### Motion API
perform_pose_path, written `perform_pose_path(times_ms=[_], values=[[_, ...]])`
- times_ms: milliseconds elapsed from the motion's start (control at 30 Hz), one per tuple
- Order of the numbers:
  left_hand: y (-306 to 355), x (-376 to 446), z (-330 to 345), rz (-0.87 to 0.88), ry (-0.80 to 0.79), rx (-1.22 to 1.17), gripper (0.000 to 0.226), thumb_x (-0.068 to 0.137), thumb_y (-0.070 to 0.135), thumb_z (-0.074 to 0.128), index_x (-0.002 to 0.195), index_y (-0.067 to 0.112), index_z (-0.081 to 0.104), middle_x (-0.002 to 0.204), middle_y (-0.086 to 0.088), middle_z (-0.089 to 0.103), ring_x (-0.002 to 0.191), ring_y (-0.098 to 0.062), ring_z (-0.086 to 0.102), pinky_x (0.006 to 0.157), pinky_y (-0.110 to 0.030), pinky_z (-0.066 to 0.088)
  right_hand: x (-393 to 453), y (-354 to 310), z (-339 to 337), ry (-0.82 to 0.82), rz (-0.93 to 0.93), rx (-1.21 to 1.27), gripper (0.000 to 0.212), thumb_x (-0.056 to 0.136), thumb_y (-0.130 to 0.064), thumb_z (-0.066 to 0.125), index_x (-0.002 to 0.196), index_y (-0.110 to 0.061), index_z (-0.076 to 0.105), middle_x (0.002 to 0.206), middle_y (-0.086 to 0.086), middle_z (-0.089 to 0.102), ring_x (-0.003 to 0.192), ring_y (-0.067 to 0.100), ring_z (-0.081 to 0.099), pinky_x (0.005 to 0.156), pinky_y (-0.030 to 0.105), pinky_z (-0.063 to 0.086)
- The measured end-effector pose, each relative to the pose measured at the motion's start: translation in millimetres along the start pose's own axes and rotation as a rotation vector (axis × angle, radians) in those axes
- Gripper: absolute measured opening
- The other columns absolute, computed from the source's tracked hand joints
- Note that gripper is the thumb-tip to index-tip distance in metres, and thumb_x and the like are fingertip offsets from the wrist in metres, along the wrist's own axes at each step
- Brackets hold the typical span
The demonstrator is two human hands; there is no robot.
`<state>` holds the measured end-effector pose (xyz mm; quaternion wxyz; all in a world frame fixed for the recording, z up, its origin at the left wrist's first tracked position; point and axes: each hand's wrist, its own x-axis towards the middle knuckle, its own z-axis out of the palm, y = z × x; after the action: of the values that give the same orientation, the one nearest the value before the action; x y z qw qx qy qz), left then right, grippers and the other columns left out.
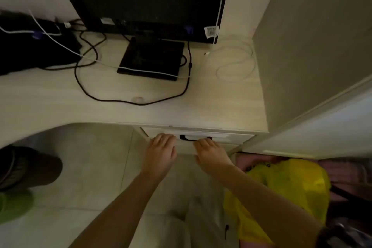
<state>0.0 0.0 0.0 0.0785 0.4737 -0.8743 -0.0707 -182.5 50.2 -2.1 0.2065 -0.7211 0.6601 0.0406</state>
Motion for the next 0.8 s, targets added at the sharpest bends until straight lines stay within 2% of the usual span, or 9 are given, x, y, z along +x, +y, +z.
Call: perform_pose_path(times_ms=[33,133,300,500,800], values=[[-1.2,-0.1,5.0,-0.007,-0.033,-0.001,0.033,0.085,0.025,0.042,0.106,0.013,0.065,0.104,-0.002,0.068,0.102,-0.023,0.062,0.088,-0.033,0.051,6.2,0.9,6.4,-0.045,0.002,0.012,0.039,0.093,-0.021,0.045,0.128,-0.005,0.048,0.129,0.016,0.052,0.12,0.035,0.048,0.1,0.044,0.042],[-8.5,-1.4,27.7,-0.032,0.01,0.013,0.037,0.088,0.026,0.042,0.116,0.012,0.062,0.12,-0.005,0.064,0.116,-0.025,0.057,0.099,-0.038,0.047,25.1,5.1,22.4,-0.09,-0.004,0.008,0.04,0.094,-0.018,0.041,0.131,-0.002,0.044,0.134,0.018,0.048,0.125,0.035,0.044,0.104,0.043,0.038],[-15.6,10.7,44.9,-0.049,-0.013,0.007,0.043,0.089,0.025,0.041,0.127,0.012,0.056,0.138,-0.005,0.053,0.131,-0.025,0.045,0.107,-0.043,0.041,57.4,9.7,41.5,-0.185,0.049,0.029,0.044,0.096,-0.015,0.038,0.138,-0.002,0.036,0.139,0.017,0.042,0.131,0.033,0.037,0.109,0.041,0.033],[-17.8,10.4,58.3,-0.045,0.011,-0.027,0.044,0.089,0.021,0.041,0.13,0.01,0.054,0.14,-0.007,0.05,0.134,-0.024,0.039,0.108,-0.045,0.04,74.2,10.3,57.1,-0.259,0.122,0.04,0.048,0.094,-0.013,0.04,0.14,-0.003,0.031,0.141,0.018,0.039,0.131,0.035,0.036,0.111,0.041,0.031],[-20.7,8.7,67.4,-0.034,0.028,-0.034,0.049,0.089,0.016,0.051,0.138,0.009,0.046,0.142,-0.009,0.047,0.135,-0.025,0.039,0.109,-0.044,0.038,68.4,7.5,61.4,-0.252,0.13,0.024,0.05,0.087,-0.005,0.044,0.136,0.0,0.037,0.137,0.022,0.042,0.125,0.038,0.042,0.106,0.044,0.037]])
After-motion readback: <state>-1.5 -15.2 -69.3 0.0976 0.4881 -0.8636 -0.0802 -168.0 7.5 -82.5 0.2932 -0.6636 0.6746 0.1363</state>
